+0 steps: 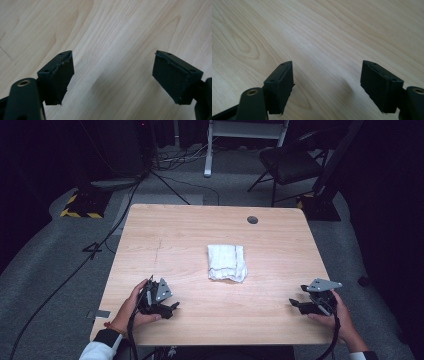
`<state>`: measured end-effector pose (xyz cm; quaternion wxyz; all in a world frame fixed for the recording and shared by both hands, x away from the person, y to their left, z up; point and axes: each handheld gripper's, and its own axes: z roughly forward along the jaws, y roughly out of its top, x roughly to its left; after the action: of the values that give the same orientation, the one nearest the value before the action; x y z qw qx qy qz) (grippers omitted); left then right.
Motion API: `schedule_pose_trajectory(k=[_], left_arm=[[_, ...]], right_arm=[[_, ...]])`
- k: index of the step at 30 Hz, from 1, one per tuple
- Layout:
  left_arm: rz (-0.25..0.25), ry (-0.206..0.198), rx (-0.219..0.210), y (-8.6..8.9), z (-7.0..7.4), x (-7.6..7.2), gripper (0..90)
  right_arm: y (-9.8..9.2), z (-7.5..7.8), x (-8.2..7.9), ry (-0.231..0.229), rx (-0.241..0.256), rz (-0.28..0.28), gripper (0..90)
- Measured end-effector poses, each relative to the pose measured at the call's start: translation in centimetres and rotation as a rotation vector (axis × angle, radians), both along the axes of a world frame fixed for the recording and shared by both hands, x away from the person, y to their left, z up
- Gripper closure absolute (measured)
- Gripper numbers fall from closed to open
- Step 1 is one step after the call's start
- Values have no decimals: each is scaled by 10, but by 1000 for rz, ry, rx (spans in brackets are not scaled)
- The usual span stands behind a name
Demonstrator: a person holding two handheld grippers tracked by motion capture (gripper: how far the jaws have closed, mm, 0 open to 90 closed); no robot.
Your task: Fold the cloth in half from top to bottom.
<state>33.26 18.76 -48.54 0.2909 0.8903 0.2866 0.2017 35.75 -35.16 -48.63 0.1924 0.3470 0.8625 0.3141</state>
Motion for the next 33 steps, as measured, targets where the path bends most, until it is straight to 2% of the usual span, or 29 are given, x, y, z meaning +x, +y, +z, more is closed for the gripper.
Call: schedule_pose_trajectory(k=[4, 8, 10, 12, 13, 15, 16, 17, 19, 33], left_arm=[[27, 16, -13, 9, -2, -2, 170], [82, 46, -33, 23, -8, -3, 171], [89, 48, -43, 25, -8, -4, 169], [119, 55, -68, 32, -10, -5, 169], [132, 66, -83, 35, -11, -5, 168], [161, 97, -143, 41, -14, -4, 166], [161, 97, -143, 41, -14, -4, 166], [178, 110, -191, 46, -18, -4, 159], [180, 100, -185, 48, -18, -4, 159], [187, 101, -183, 48, -18, -5, 159]], right_arm=[[-12, -5, -3, 17, 14, -24, 272], [-27, -7, -8, -10, 25, -65, 258], [-32, -11, -11, -8, 74, -74, 254], [-39, -16, -12, -2, 134, -88, 245], [-41, -17, -12, 0, 144, -99, 242], [-43, -17, -13, 0, 141, -110, 225], [-43, -17, -13, 0, 141, -110, 225], [-43, -17, -12, 2, 143, -113, 223], [-43, -17, -12, 2, 143, -113, 221], [-42, -17, -11, 2, 144, -121, 220]])
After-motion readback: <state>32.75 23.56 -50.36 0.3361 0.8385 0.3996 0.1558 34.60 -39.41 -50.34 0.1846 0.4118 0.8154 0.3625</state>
